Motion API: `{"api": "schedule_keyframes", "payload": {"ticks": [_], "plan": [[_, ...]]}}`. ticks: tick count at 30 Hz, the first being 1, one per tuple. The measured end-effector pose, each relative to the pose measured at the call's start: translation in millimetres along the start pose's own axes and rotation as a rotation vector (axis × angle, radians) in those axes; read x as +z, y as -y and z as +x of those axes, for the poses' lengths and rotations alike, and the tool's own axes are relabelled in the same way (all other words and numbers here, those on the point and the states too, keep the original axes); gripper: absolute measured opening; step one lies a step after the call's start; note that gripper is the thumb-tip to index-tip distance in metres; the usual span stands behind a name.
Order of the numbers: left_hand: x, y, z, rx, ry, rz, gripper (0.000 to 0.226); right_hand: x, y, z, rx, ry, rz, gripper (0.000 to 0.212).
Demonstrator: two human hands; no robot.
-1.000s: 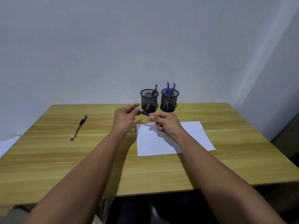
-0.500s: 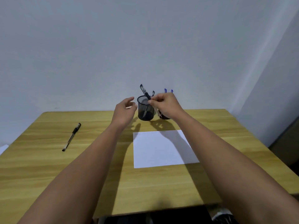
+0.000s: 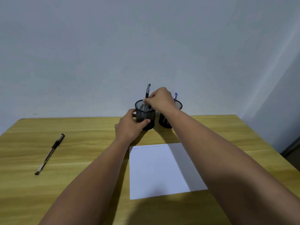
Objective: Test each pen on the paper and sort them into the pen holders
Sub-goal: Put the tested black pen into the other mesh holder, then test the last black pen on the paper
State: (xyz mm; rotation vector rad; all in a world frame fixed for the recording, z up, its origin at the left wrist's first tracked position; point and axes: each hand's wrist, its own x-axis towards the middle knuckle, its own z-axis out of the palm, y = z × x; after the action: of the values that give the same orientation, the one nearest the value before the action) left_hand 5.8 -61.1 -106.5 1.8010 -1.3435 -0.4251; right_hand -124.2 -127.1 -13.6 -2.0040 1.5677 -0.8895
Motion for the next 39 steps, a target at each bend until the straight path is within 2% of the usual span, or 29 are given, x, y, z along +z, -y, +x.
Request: {"api": "schedule_keyframes", "payload": {"ticks": [2, 7, 12, 19, 24, 27, 29, 31, 33, 37, 39], "plan": [[0.4, 3.4, -0.3, -0.005, 0.0, 0.005, 0.078, 3.4, 0.0, -1.6, 0.021, -0.007, -0.033, 0.025], [-18.7, 2.3, -7.7, -0.01, 0.038, 0.024, 0.08, -1.8, 12.8, -16.9, 0.004, -0.061, -0.04, 0.015], [-76.0, 9.2, -23.7, 0.012, -0.002, 0.12, 0.057, -4.6, 43.6, -45.2, -0.046, -0.06, 0.08, 0.015], [-175.8, 60.1, -39.5, -0.043, -0.075, 0.311, 0.034, 50.7, 89.3, -85.0, -0.123, 0.14, 0.085, 0.018], [-213.2, 113.0, -44.1, -0.12, -0.026, 0.496, 0.041, 105.8, 108.8, -100.8, -0.128, 0.307, 0.078, 0.017], [-223.2, 143.1, -45.0, -0.048, 0.127, 0.642, 0.059, 134.5, 112.6, -109.4, -0.125, 0.407, 0.094, 0.018], [-225.8, 157.8, -44.3, 0.023, 0.194, 0.675, 0.057, 153.1, 112.0, -114.1, -0.119, 0.443, 0.09, 0.013], [-226.8, 165.3, -43.0, 0.073, 0.158, 0.636, 0.045, 168.3, 111.7, -118.6, -0.123, 0.481, 0.06, 0.008], [-227.6, 168.2, -40.7, 0.123, 0.136, 0.612, 0.033, 177.9, 111.6, -124.2, -0.144, 0.493, -0.008, 0.014], [-226.1, 171.7, -38.9, 0.171, 0.105, 0.583, 0.021, 183.7, 111.0, -134.6, -0.184, 0.447, -0.085, 0.026], [-223.0, 170.4, -42.6, 0.179, 0.066, 0.571, 0.018, 182.8, 109.0, -137.8, -0.205, 0.44, -0.123, 0.024]]}}
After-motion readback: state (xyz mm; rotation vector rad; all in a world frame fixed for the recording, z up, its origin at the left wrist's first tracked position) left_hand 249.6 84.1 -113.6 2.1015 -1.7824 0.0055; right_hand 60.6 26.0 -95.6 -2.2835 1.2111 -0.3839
